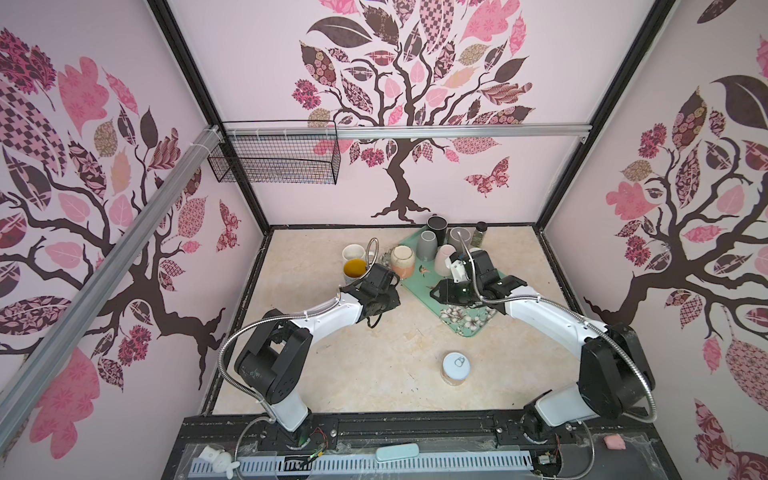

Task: Turn the mug right side up
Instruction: 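Move the right gripper over the upside-down black mug on the tray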

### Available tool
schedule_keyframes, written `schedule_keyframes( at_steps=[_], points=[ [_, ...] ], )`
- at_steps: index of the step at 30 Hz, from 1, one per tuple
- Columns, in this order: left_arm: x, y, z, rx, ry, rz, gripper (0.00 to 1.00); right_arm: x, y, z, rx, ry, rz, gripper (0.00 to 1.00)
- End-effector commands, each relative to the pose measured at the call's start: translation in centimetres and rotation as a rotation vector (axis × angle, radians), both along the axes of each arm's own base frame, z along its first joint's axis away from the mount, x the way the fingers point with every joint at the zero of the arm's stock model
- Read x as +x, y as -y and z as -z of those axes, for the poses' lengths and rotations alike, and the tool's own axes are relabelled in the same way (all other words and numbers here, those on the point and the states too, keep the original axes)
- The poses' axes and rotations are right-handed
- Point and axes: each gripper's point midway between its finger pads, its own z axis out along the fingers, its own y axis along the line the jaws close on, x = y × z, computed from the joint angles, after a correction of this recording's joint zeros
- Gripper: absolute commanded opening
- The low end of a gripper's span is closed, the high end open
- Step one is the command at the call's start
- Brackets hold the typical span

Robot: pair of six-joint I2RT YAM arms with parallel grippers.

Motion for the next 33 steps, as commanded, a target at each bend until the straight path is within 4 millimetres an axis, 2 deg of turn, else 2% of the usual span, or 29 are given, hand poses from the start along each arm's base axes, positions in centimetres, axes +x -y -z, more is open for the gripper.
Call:
schedule_keyframes(
  at_steps=[1,8,11,14,18,22,28,33],
  points=[
    [1.3,1.3,-5.2,-0.057,0.125,0.054,0.14,2.3,2.8,-2.9,-0.065,0.079,0.084,0.55],
    [0.9,2.4,-9.7,-0.125,0.251,0.157,0.16,6.6,9.2,-5.8,-0.216,0.174,0.281,0.68],
    [0.7,2.4,-11.0,-0.124,0.290,0.180,0.16,8.3,10.5,-6.7,-0.297,0.207,0.325,0.70],
    [0.2,2.0,-12.1,-0.103,0.319,0.207,0.16,10.1,11.8,-6.6,-0.394,0.201,0.367,0.71],
    [-0.4,1.2,-13.1,-0.072,0.350,0.222,0.18,12.2,12.9,-4.9,-0.458,0.141,0.392,0.73],
    [-0.7,0.3,-13.4,-0.050,0.358,0.225,0.20,13.9,13.6,-2.7,-0.518,0.065,0.421,0.80],
    [-0.9,-0.1,-13.4,-0.034,0.357,0.240,0.21,14.9,14.7,0.1,-0.568,0.006,0.473,0.84],
    [-1.0,0.2,-12.7,-0.031,0.333,0.253,0.22,15.7,15.0,2.4,-0.583,-0.031,0.495,0.87]
  ],
)
